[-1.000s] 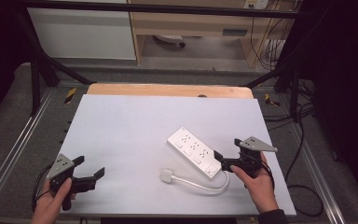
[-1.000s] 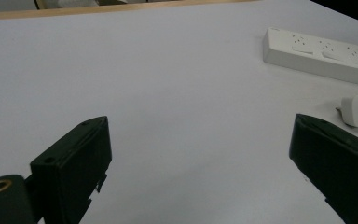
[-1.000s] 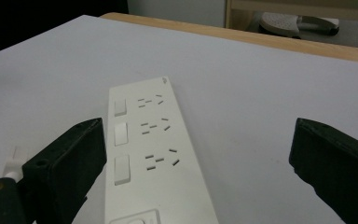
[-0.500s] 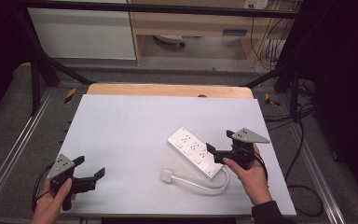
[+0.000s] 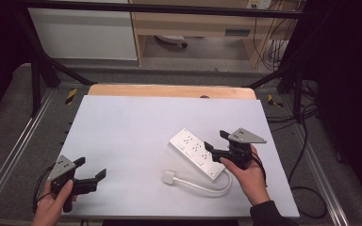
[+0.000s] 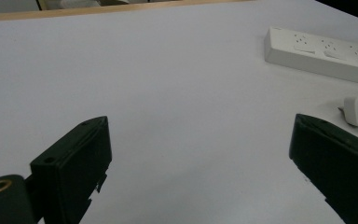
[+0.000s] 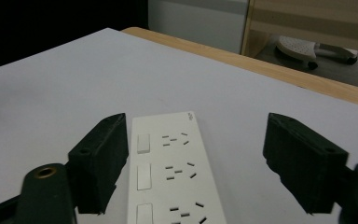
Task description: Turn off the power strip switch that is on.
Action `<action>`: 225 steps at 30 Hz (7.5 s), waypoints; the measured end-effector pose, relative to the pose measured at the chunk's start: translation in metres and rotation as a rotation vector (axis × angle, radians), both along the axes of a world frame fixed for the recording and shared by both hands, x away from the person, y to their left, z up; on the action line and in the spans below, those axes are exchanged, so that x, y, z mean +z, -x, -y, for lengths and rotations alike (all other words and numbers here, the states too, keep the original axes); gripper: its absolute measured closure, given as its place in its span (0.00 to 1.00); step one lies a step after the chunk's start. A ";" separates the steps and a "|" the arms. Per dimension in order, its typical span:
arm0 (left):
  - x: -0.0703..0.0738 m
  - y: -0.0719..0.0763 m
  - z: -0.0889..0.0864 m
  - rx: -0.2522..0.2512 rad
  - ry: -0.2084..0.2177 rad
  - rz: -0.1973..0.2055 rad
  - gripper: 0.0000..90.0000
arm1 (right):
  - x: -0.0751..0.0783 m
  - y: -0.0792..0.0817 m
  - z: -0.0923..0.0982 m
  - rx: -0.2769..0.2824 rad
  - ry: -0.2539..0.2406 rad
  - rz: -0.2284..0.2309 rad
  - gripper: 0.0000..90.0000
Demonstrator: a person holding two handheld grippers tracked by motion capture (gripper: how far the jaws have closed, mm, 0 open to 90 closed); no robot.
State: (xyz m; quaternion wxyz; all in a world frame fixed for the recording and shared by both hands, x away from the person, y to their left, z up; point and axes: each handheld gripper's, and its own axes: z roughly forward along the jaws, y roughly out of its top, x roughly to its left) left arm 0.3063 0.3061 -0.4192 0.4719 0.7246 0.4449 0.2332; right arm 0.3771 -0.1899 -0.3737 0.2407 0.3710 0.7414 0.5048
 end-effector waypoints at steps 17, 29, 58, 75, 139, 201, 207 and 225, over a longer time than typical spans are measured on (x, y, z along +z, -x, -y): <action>0.000 0.000 0.001 -0.008 -0.005 0.003 0.06 | -0.004 -0.003 -0.015 0.046 0.050 0.038 0.83; 0.000 0.000 0.000 -0.005 -0.005 0.004 0.06 | -0.007 -0.008 -0.023 0.070 0.036 0.043 0.99; 0.001 0.001 0.001 -0.007 -0.008 0.007 0.06 | -0.018 -0.021 -0.044 0.100 0.061 -0.013 1.00; 0.001 0.000 -0.002 0.027 -0.010 0.007 0.06 | -0.031 -0.028 -0.055 0.123 0.098 -0.084 1.00; -0.002 -0.001 0.001 0.013 -0.025 -0.006 0.07 | -0.057 -0.040 -0.070 0.133 0.170 -0.209 1.00; -0.001 0.000 0.001 0.009 -0.025 -0.006 0.07 | -0.062 -0.043 -0.079 0.130 0.202 -0.216 1.00; -0.002 0.000 0.001 0.010 -0.026 -0.008 0.07 | -0.062 -0.044 -0.080 0.124 0.205 -0.232 1.00; -0.002 0.000 0.001 0.008 -0.026 -0.005 0.07 | -0.058 -0.042 -0.078 0.132 0.160 -0.240 1.00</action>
